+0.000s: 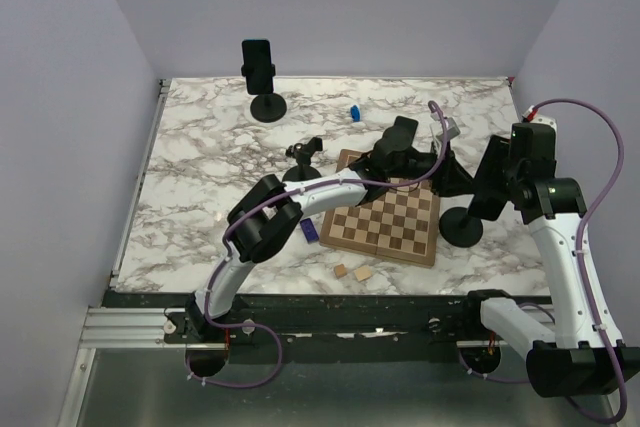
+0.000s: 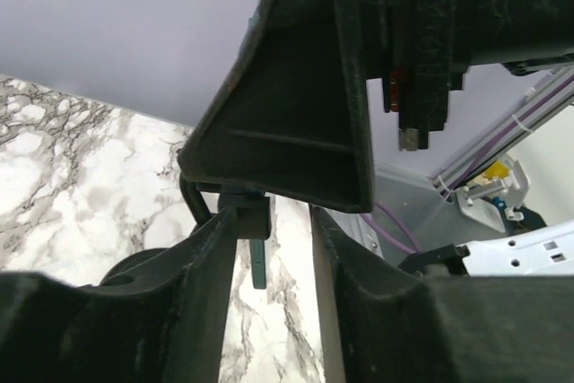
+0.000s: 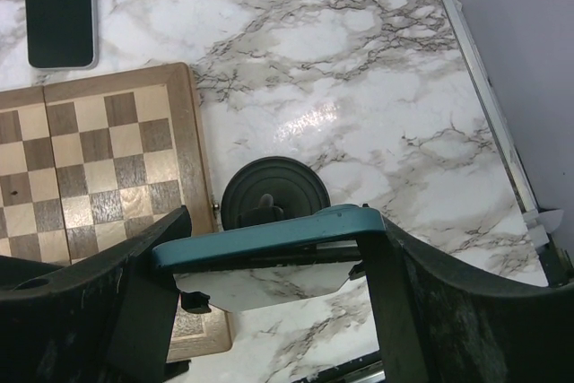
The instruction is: Remove the phone from the phone stand
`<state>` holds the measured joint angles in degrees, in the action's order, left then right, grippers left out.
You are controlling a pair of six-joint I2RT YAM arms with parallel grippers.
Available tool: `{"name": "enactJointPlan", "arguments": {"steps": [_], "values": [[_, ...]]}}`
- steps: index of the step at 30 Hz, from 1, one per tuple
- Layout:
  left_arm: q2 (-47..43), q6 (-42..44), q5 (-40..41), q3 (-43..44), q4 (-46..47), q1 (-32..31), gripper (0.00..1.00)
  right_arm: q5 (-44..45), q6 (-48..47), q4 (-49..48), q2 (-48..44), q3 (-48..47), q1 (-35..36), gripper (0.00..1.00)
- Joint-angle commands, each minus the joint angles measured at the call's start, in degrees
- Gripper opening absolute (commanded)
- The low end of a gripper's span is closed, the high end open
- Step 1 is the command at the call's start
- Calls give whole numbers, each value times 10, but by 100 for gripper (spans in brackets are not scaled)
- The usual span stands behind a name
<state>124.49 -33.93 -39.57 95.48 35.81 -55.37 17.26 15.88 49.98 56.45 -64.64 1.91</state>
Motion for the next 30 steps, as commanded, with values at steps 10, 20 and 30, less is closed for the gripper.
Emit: {"name": "enactJointPlan", "arguments": {"steps": [10, 20, 30], "values": [[41, -7, 11, 40, -46, -3, 48, -31, -4, -11, -7, -5, 0, 1], [68, -51, -13, 63, -22, -2, 47, -48, 2, -17, -7, 5, 0, 1], [84, -85, -14, 93, -9, -2, 46, -56, 1, -18, -7, 2, 0, 1]]}}
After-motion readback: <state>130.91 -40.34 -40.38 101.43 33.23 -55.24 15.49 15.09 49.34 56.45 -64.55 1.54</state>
